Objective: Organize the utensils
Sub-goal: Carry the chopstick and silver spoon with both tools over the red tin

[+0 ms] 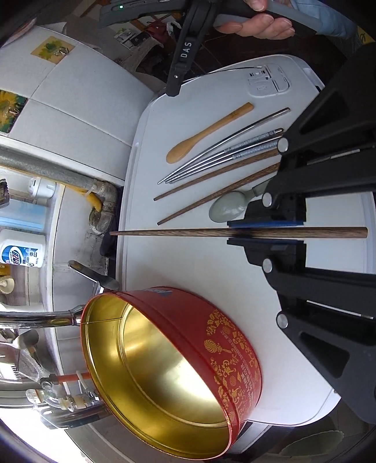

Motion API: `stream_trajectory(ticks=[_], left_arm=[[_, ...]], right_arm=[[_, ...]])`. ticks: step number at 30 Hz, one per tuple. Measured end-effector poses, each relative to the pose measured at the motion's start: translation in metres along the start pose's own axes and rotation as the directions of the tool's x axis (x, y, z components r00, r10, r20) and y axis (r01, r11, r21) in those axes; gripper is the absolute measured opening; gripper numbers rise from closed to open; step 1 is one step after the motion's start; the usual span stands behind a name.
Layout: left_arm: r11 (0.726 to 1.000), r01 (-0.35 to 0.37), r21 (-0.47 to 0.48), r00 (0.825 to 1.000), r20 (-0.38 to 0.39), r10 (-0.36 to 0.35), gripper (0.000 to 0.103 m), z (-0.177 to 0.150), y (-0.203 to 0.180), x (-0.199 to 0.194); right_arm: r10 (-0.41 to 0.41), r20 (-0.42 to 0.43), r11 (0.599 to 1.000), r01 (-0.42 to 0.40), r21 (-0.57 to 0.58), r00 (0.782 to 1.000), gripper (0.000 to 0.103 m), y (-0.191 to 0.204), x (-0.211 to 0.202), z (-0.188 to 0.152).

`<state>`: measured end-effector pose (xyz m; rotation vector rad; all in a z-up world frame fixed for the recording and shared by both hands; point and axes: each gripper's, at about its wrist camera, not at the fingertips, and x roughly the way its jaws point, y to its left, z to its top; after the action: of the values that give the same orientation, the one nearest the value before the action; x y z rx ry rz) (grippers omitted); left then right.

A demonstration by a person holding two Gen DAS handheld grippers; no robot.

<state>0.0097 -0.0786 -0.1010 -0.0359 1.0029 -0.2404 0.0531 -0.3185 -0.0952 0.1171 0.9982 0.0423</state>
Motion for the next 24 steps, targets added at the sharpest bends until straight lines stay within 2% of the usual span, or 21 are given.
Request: stream_trajectory(ticks=[7, 12, 16, 24], left_arm=[[1.000, 0.015, -0.021, 0.996, 0.092, -0.013, 0.006, 0.011, 0.010, -0.049], [0.999, -0.009, -0.047, 0.988, 0.154, 0.016, 0.006, 0.013, 0.027, -0.083], [0.996, -0.034, -0.085, 0.981, 0.187, 0.049, 0.006, 0.011, 0.051, -0.109], [0.987, -0.068, -0.146, 0.962, 0.252, 0.103, 0.006, 0.016, 0.112, -0.144]], right_arm=[[0.049, 0.099, 0.999, -0.049, -0.007, 0.994, 0.004, 0.013, -0.054, 0.002], [0.098, 0.108, 0.995, -0.093, -0.048, 0.989, 0.004, 0.041, -0.065, 0.007], [0.165, 0.123, 0.982, -0.152, -0.115, 0.979, 0.004, 0.079, -0.078, 0.015], [0.309, 0.123, 0.929, -0.272, -0.252, 0.943, 0.004, 0.178, -0.094, 0.044]])
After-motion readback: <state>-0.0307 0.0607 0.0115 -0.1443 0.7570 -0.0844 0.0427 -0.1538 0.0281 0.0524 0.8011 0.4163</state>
